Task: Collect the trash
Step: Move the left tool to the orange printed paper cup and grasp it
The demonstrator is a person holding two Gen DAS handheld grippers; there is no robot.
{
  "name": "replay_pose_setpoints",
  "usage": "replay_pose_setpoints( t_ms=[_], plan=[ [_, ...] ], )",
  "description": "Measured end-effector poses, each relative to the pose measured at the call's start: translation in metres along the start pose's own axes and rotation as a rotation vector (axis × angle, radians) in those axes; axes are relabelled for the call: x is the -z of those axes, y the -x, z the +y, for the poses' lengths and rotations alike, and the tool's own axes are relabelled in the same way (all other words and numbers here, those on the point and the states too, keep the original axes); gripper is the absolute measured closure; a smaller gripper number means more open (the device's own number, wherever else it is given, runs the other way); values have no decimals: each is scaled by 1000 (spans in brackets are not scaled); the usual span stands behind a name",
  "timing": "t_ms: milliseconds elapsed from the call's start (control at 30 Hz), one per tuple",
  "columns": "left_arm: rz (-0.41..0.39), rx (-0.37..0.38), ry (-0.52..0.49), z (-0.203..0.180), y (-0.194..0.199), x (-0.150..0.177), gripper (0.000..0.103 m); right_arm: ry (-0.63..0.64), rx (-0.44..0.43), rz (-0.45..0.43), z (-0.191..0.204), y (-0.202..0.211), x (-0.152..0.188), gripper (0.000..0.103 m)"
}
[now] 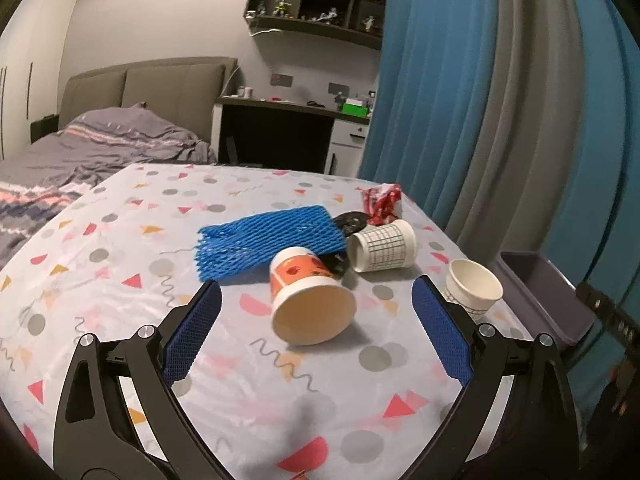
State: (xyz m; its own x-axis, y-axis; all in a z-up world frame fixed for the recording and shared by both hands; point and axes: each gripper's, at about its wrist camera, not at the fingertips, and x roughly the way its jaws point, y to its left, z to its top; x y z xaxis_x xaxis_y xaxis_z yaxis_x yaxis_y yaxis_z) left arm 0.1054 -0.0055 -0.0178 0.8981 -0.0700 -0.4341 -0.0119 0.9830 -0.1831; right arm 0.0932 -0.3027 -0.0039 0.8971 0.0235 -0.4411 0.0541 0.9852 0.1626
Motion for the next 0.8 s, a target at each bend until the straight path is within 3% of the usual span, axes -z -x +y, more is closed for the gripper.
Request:
replay_pose_setpoints(
  t_ms=[200,433,667,733,800],
  plan=[
    [24,-4,21,8,-3,1,9,18,-60,28,29,-5,8,30],
    [89,-3,3,5,-32,3,9,28,-87,36,43,-4,11,30],
    [162,-32,33,30,-55,4,9,38,-114,48,52,-6,15,30],
    [183,-41,19,33,-60,5,13,41,-124,48,55,-6,15,30],
    [200,-41,3,33,-66,5,29,42,-138,47,60,-7,14,30]
  ],
)
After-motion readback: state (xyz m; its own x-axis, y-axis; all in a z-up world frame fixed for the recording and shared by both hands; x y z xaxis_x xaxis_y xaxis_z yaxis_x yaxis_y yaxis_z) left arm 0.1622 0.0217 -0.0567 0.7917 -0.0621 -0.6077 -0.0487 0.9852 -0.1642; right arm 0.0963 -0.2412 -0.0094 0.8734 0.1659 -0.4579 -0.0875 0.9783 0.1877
